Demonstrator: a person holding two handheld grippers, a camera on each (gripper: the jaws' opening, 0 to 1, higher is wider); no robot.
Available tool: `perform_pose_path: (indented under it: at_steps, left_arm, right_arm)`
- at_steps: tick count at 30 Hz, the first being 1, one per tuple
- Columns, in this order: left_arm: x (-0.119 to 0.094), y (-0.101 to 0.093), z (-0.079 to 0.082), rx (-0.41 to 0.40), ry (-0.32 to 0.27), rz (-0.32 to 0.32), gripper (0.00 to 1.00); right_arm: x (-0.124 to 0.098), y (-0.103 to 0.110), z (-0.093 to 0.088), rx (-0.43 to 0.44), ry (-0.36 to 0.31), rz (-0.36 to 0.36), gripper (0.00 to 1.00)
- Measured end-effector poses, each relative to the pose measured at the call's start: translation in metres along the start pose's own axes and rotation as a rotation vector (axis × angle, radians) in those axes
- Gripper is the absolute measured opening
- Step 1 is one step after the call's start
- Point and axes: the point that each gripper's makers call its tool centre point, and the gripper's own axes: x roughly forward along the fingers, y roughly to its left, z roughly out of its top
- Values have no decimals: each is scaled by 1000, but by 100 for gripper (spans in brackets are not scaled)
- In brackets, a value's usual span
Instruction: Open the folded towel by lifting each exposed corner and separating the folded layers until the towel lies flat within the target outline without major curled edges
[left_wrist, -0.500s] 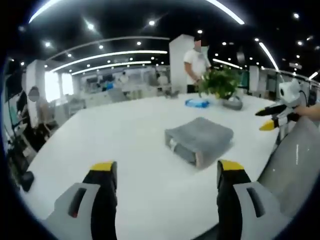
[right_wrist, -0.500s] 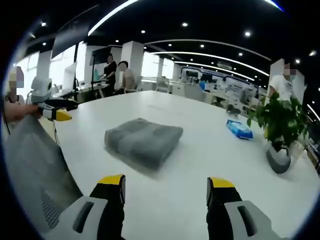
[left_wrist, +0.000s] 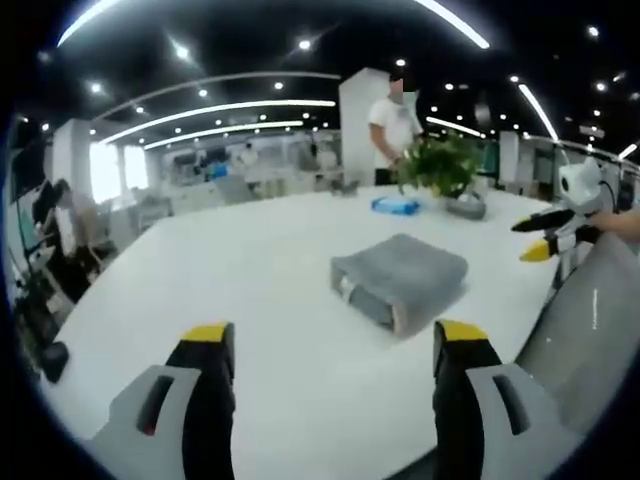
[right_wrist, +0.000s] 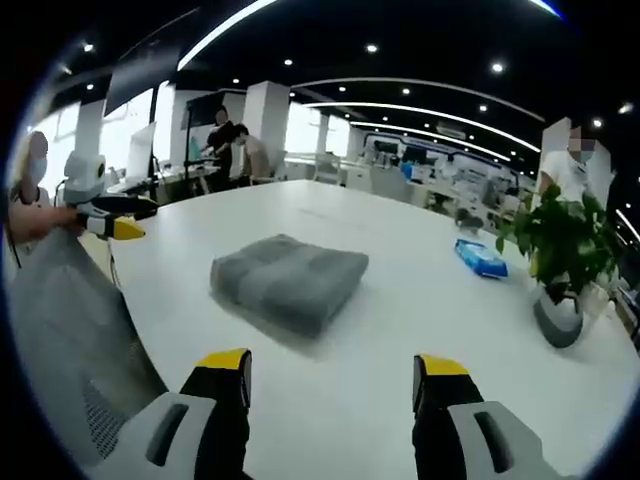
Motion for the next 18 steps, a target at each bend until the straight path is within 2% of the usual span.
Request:
perform_pose_path:
  at_steps: [18]
  left_arm:
    - [2, -5, -2, 12, 19, -25, 81]
  right_arm:
    - [0, -1, -1, 4, 8, -1, 64]
